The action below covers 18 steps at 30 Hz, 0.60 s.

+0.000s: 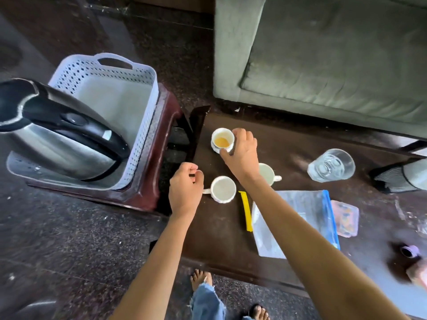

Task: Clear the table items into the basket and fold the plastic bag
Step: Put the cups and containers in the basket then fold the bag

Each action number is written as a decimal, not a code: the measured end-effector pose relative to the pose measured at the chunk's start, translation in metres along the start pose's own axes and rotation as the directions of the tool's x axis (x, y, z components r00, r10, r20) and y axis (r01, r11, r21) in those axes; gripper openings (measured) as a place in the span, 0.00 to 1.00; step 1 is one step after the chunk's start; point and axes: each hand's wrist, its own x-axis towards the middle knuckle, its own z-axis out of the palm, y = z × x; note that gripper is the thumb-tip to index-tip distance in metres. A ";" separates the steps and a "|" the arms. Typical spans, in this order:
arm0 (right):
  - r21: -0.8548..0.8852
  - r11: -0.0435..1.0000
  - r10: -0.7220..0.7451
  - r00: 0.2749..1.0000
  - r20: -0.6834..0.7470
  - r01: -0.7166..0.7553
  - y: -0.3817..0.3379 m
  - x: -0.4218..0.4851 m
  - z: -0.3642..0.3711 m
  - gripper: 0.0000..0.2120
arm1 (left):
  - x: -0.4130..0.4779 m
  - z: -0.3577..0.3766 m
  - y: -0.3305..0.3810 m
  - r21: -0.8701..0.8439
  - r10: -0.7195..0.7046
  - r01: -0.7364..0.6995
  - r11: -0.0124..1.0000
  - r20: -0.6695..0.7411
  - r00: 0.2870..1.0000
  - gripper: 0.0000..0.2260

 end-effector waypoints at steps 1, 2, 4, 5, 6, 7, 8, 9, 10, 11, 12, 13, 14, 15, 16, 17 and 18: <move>-0.014 1.000 0.025 1.000 0.012 -0.025 -0.003 0.008 0.008 0.28 | 0.008 -0.003 -0.003 0.015 0.001 -0.001 1.000 0.003 1.000 0.07; -0.034 0.998 0.046 0.999 0.026 -0.045 -0.005 0.015 0.015 0.31 | 0.016 -0.005 -0.005 0.029 -0.003 0.003 1.000 0.007 1.000 0.07; -0.079 0.994 0.077 0.995 0.071 -0.071 -0.006 0.026 0.027 0.38 | 0.029 -0.007 -0.007 0.045 -0.008 0.007 0.999 0.016 1.000 0.07; -0.093 0.992 0.098 0.990 0.102 -0.088 -0.007 0.030 0.031 0.40 | 0.036 -0.007 -0.007 0.047 -0.010 0.009 0.999 0.021 1.000 0.08; -0.100 0.989 0.122 0.984 0.132 -0.110 -0.007 0.034 0.035 0.41 | 0.041 -0.007 -0.007 0.050 -0.014 0.013 0.999 0.024 1.000 0.08; -0.105 0.986 0.142 0.978 0.152 -0.127 -0.007 0.036 0.038 0.42 | 0.047 -0.007 -0.007 0.053 -0.017 0.015 0.998 0.024 1.000 0.08; -0.113 0.984 0.152 0.976 0.157 -0.135 -0.006 0.037 0.041 0.41 | 0.051 -0.007 -0.006 0.054 -0.019 0.018 0.998 0.026 0.999 0.08; -0.126 0.983 0.154 0.977 0.149 -0.136 -0.006 0.039 0.043 0.39 | 0.055 -0.007 -0.005 0.050 -0.023 0.022 0.999 0.030 0.999 0.08; -0.141 0.981 0.154 0.979 0.137 -0.134 -0.006 0.041 0.044 0.37 | 0.059 -0.007 -0.004 0.045 -0.029 0.027 0.999 0.035 0.999 0.08; -0.148 0.979 0.159 0.978 0.131 -0.139 -0.006 0.043 0.045 0.35 | 0.062 -0.007 -0.003 0.039 -0.033 0.032 0.999 0.038 0.999 0.08; -0.143 0.979 0.167 0.977 0.133 -0.148 -0.007 0.045 0.044 0.34 | 0.066 -0.008 0.000 0.029 -0.038 0.037 0.999 0.036 0.999 0.08; -0.124 0.979 0.176 0.974 0.140 -0.160 -0.008 0.046 0.042 0.34 | 0.069 -0.008 0.002 0.017 -0.039 0.039 0.999 0.031 0.999 0.08; -0.102 0.981 0.180 0.973 0.143 -0.166 -0.010 0.049 0.040 0.34 | 0.073 -0.009 0.005 0.003 -0.041 0.041 0.999 0.021 0.999 0.08; -0.083 0.983 0.177 0.974 0.139 -0.166 -0.013 0.052 0.037 0.33 | 0.076 -0.011 0.008 -0.014 -0.043 0.043 0.999 0.011 0.999 0.08; -0.069 0.985 0.165 0.979 0.123 -0.157 -0.018 0.056 0.033 0.33 | 0.079 -0.013 0.011 -0.030 -0.046 0.046 0.998 -0.001 0.999 0.08; -0.058 0.989 0.142 0.985 0.099 -0.137 -0.024 0.061 0.029 0.32 | 0.083 -0.016 0.015 -0.046 -0.048 0.047 0.998 -0.014 0.999 0.08; -0.045 0.993 0.112 0.991 0.072 -0.109 -0.031 0.065 0.024 0.32 | 0.086 -0.019 0.019 -0.059 -0.047 0.046 0.997 -0.027 0.999 0.08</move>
